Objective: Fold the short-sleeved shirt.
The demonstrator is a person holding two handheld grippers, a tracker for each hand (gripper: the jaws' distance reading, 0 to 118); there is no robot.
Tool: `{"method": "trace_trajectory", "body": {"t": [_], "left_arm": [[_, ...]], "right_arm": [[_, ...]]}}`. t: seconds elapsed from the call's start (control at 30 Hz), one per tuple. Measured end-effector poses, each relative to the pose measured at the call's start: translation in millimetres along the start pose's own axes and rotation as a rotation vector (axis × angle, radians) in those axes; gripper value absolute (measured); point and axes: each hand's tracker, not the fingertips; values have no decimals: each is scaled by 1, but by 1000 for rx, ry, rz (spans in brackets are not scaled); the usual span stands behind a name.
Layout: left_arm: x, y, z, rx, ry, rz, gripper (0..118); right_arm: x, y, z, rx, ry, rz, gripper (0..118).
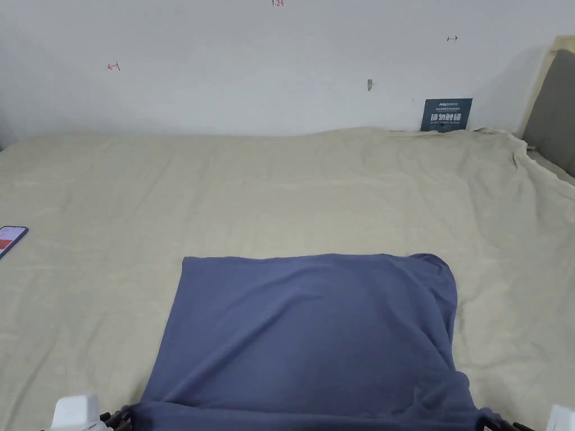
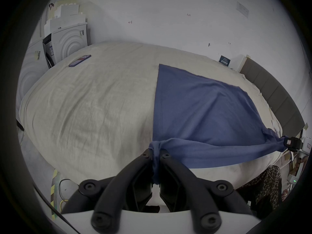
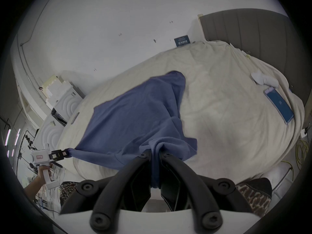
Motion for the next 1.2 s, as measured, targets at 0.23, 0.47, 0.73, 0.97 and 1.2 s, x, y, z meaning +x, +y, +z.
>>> {"method": "trace_trajectory", "body": {"t": [0.23,0.47,0.73,0.97,1.2], "left_arm": [[9,-22,-23,-85,45,-42,3],[17,-18,-25,-135,67,-7,18],[36,20,11,6,48,-11,114],[60,77,48,200,-20,-1,114],[88,115,71,332,-22,4,111]], "right_arm": [[12,-22,-38,-132,-117,-45,5],[4,-23,-44,-167,-158,-56,8],[-23,21,1,15,-135,11,103],[-61,81,53,264,-81,42,103],[-87,109,73,419,-126,154,93]]}}
